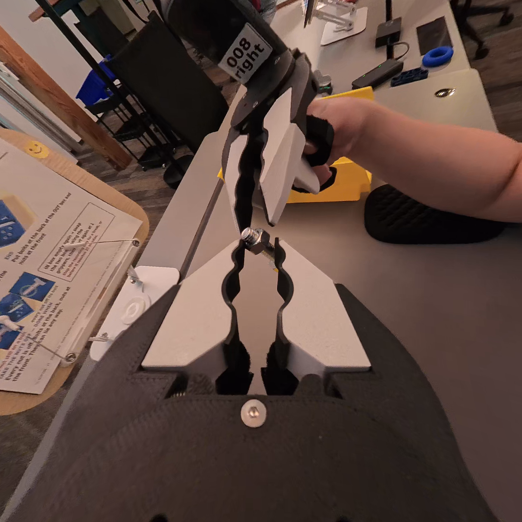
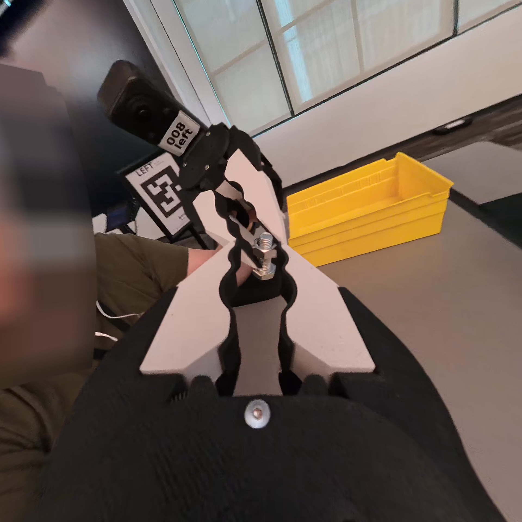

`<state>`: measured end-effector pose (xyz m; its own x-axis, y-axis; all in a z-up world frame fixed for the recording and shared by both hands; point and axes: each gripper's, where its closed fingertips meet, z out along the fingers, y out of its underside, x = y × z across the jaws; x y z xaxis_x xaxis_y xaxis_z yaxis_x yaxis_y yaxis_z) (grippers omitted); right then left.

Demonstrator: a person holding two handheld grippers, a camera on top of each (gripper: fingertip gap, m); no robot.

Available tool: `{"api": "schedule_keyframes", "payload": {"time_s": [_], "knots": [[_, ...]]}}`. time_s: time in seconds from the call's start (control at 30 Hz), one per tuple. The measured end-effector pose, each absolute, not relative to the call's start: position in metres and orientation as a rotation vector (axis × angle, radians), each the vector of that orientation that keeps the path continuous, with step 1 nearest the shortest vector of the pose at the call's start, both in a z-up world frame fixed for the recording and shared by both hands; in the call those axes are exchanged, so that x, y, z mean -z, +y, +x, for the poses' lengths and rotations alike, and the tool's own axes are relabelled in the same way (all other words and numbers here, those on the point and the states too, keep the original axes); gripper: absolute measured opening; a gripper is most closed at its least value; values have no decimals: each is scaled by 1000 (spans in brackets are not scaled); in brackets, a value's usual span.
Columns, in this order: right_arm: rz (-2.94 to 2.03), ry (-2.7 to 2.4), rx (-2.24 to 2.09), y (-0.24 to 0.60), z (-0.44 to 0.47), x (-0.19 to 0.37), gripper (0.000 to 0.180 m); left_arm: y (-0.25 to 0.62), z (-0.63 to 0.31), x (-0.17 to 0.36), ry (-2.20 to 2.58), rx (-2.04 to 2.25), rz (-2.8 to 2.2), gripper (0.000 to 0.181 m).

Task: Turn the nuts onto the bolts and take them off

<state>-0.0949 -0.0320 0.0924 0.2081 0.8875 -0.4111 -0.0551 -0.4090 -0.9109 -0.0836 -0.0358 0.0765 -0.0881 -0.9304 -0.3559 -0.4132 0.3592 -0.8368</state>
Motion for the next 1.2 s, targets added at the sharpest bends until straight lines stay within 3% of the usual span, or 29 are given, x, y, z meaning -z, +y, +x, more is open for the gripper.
{"api": "schedule_keyframes", "payload": {"time_s": [0.2,0.63,1.2], "knots": [[-1670,-783,-1315,-24,-95,-80,31,-34,-79,-72,1681,631,-1197,19],[-1720,-757,-1472,-25,-103,-73,21,-35,-81,-64,1723,518,-1162,19],[-1603,-711,-1483,-20,-102,-91,19,-31,-80,-84,1575,696,-1192,18]]}}
